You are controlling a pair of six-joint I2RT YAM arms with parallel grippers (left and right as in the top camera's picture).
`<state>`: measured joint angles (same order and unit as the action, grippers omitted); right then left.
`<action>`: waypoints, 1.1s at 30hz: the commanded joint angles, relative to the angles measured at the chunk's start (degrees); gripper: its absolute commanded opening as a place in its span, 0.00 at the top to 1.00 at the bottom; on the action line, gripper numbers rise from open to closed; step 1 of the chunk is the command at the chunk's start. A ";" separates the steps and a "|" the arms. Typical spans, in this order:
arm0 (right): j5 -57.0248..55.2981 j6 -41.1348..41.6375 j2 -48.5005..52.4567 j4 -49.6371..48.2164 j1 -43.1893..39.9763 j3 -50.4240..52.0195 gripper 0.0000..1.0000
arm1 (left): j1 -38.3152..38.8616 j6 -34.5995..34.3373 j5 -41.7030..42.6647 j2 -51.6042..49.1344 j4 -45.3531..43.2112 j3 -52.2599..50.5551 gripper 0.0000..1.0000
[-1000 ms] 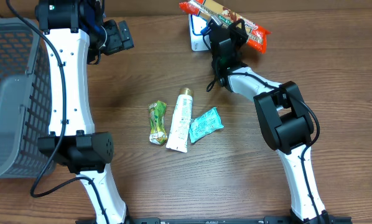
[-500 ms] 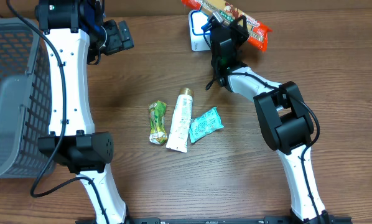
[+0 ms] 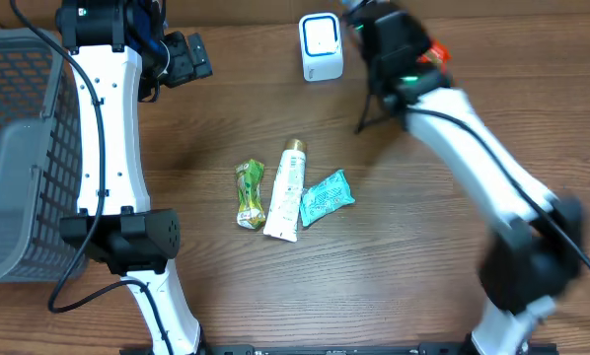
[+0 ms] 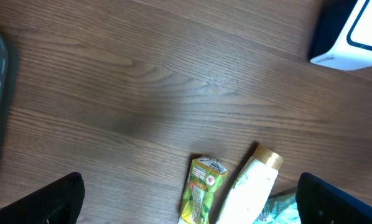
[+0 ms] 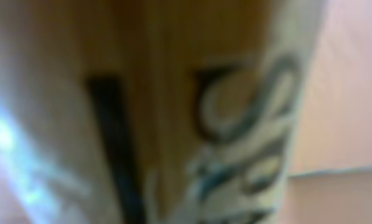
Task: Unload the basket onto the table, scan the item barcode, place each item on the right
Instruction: 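Carry the spaghetti package right and set it on the table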
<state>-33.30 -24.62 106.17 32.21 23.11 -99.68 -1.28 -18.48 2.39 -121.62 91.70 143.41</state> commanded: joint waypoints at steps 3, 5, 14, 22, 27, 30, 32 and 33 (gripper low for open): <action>15.06 43.89 -15.61 14.23 -9.60 -2.34 0.96 | -0.09 -0.83 0.11 0.85 -0.07 1.07 0.00; 16.11 55.93 -17.03 22.10 -14.75 -2.34 0.96 | -0.09 -0.83 0.13 0.85 -0.07 1.07 0.00; 16.55 104.28 -13.49 40.26 -29.03 6.36 0.96 | -0.09 -0.83 0.13 0.85 -0.09 1.07 0.00; 18.14 109.26 -7.61 23.12 -28.76 21.00 0.96 | -0.09 -0.83 0.13 0.85 -0.07 1.07 0.00; 17.90 111.65 -4.35 18.60 -28.83 22.97 0.92 | -0.09 -0.83 0.11 0.85 -0.07 1.07 0.00; 16.96 111.60 -3.80 16.96 -28.83 22.97 0.83 | -0.09 -0.83 0.11 0.85 -0.07 1.07 0.01; 16.33 111.60 -3.82 16.79 -28.83 22.95 0.71 | -0.09 -0.83 0.13 0.85 -0.07 1.07 0.00; 16.41 111.56 -3.85 16.70 -28.83 22.93 0.61 | -0.09 -0.83 0.11 0.85 -0.09 1.07 0.01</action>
<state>-12.84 86.08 104.22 49.41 -5.80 -75.31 -1.28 -18.50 2.39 -121.62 91.70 143.41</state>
